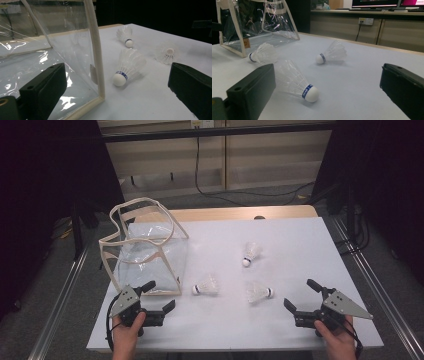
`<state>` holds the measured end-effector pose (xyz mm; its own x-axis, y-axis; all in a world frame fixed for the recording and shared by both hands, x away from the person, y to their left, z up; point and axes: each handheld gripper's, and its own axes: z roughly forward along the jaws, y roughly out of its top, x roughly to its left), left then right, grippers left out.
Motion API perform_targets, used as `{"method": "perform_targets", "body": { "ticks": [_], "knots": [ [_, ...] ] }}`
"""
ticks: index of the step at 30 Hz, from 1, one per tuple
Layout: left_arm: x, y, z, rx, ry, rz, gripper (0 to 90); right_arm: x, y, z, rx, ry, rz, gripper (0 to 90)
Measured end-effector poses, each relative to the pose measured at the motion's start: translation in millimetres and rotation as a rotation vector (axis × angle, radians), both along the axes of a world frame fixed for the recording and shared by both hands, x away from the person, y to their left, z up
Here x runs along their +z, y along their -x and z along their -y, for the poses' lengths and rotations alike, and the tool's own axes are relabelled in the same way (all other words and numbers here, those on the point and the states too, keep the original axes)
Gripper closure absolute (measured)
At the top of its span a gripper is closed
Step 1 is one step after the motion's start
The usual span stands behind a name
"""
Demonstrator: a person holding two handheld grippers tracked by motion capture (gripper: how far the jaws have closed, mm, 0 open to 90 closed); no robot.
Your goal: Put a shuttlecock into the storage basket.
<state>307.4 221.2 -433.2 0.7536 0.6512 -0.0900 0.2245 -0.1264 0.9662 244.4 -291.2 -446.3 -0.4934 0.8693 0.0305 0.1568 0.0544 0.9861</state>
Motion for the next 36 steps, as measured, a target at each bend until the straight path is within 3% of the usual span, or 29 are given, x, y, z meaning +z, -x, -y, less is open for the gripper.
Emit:
{"method": "perform_targets", "body": {
  "ticks": [36],
  "knots": [
    [1.3,0.5,25.0,-0.095,-0.04,-0.026,2.2,0.8,0.0,-0.9,0.024,0.002,0.007,0.3]
  ]
}}
